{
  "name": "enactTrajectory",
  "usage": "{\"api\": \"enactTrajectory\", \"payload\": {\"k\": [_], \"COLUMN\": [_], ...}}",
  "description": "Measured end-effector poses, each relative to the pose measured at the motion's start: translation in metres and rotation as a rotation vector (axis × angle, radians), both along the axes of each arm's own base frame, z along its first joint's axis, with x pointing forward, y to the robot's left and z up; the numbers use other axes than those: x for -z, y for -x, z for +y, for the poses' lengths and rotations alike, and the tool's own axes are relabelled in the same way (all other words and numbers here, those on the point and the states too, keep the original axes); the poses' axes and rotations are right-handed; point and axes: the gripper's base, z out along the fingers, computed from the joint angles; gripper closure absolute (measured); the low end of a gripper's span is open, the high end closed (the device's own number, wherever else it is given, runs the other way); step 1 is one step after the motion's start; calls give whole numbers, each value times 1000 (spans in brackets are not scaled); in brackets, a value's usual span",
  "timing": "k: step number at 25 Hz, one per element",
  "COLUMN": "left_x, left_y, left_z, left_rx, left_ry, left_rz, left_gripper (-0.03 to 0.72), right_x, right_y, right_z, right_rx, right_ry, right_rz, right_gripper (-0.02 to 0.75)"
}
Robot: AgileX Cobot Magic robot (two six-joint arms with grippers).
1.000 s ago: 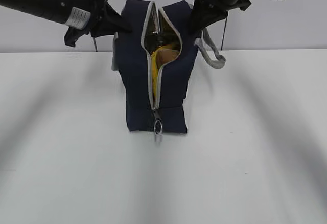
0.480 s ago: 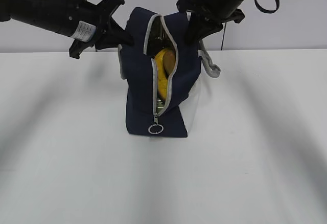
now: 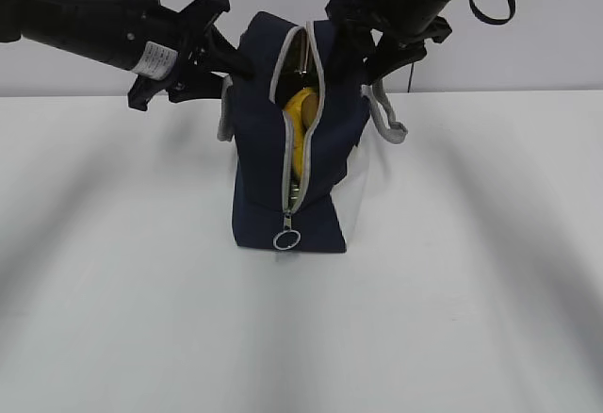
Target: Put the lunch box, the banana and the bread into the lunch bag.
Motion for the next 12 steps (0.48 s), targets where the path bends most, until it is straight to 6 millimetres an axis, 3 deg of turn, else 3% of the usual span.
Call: {"api": "enactTrajectory", "payload": {"k": [4,12], "left_x": [-2,-34], "left_y": [-1,13], "left_z": [9,33], "left_rx": [-3,35], "left_ry": [5,-42], "left_rz": [8,-48], "left_gripper": [312,295], "right_x": [-4,-63], "right_y": [1,32], "right_z": [-6,-14], "right_rx": [4,1], "right_ry": [67,95], "right_rz": [-30,-160], "right_gripper": [230,216]}}
